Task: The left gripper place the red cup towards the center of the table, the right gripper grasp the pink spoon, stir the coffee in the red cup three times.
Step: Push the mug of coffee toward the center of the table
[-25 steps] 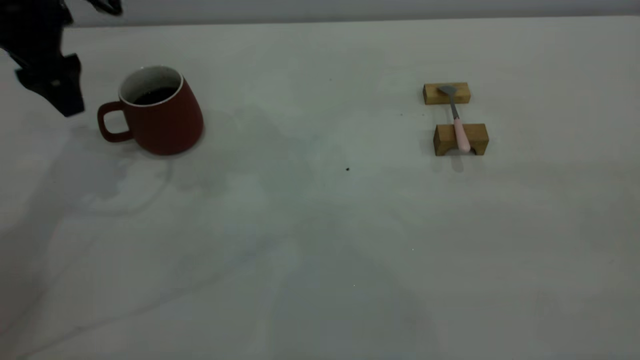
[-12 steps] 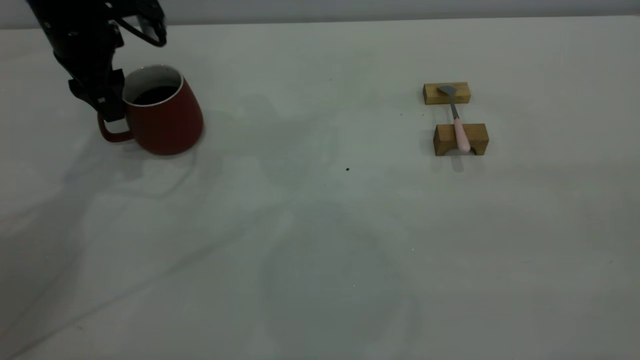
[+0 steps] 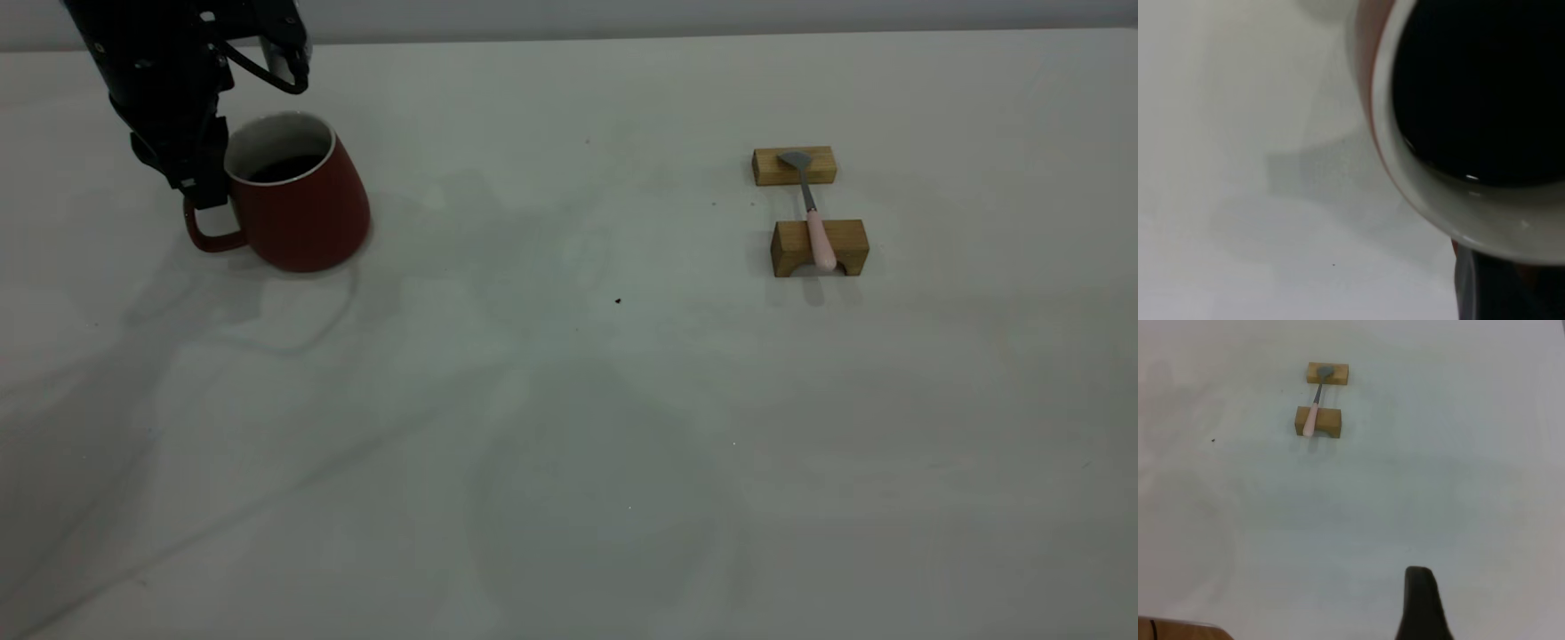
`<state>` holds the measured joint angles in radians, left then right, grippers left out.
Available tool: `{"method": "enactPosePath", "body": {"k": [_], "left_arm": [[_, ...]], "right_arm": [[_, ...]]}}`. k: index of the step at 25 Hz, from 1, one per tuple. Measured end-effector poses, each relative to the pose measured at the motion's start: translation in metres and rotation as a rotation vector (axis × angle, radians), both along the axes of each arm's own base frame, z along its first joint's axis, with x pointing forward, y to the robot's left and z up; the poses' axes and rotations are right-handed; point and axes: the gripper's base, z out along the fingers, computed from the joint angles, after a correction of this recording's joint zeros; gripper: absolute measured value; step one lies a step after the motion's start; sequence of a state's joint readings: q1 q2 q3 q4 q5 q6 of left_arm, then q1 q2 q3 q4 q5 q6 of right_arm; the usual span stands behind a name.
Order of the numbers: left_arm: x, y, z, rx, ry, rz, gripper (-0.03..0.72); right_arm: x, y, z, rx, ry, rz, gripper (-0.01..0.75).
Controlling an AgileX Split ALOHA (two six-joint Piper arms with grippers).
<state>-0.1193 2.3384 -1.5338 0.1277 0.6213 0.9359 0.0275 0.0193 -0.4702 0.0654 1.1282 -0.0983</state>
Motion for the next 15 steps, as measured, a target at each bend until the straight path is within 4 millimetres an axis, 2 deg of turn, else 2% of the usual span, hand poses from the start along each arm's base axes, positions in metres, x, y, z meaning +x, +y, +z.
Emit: {"method": "enactPosePath", "body": {"k": [7, 15], "left_arm": [[0.0, -0.005, 0.0, -0.001, -0.004, -0.012, 0.209], [-0.004, -0.037, 0.0, -0.008, -0.014, -0.055, 0.209]], "right_arm": [[0.0, 0.0, 0.0, 0.0, 0.0, 0.0, 0.578], [0.0, 0.0, 0.0, 0.0, 0.0, 0.0, 0.578]]}}
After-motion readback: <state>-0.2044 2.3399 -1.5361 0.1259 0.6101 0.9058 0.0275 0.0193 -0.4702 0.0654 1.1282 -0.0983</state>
